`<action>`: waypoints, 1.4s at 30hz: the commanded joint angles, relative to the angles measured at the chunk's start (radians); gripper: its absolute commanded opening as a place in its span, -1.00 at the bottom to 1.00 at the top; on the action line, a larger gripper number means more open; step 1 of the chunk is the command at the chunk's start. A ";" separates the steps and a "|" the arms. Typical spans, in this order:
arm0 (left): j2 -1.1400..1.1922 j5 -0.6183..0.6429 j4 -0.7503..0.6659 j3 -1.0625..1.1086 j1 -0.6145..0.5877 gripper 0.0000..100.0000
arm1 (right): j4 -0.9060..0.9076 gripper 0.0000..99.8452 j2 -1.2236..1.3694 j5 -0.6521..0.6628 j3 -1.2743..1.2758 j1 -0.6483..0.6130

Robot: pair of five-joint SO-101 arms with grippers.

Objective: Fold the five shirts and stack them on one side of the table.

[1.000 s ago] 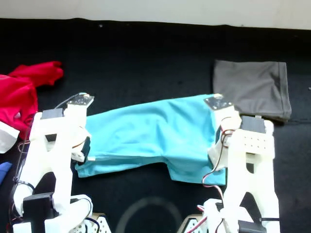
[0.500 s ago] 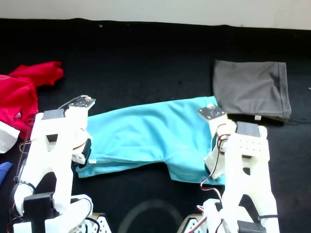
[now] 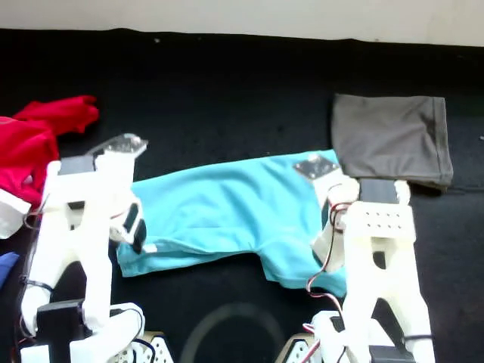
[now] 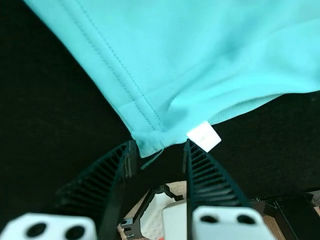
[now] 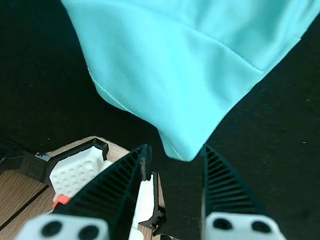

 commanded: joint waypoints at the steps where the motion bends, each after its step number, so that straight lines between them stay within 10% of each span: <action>1: -0.035 -0.009 0.117 -0.186 0.007 -0.68 | 0.065 -0.68 -0.028 -0.034 -0.220 -0.012; 7: -0.018 -0.002 0.181 -0.354 0.015 -0.86 | -0.067 -0.87 -0.012 -0.186 -0.364 -0.015; 25: 0.613 0.124 -0.298 -0.409 0.031 -0.98 | -0.680 -0.99 0.515 -0.226 -0.225 -0.015; 42: 1.363 0.124 0.135 -1.641 -0.013 -0.98 | -1.049 -0.99 0.819 -0.374 -0.318 -0.012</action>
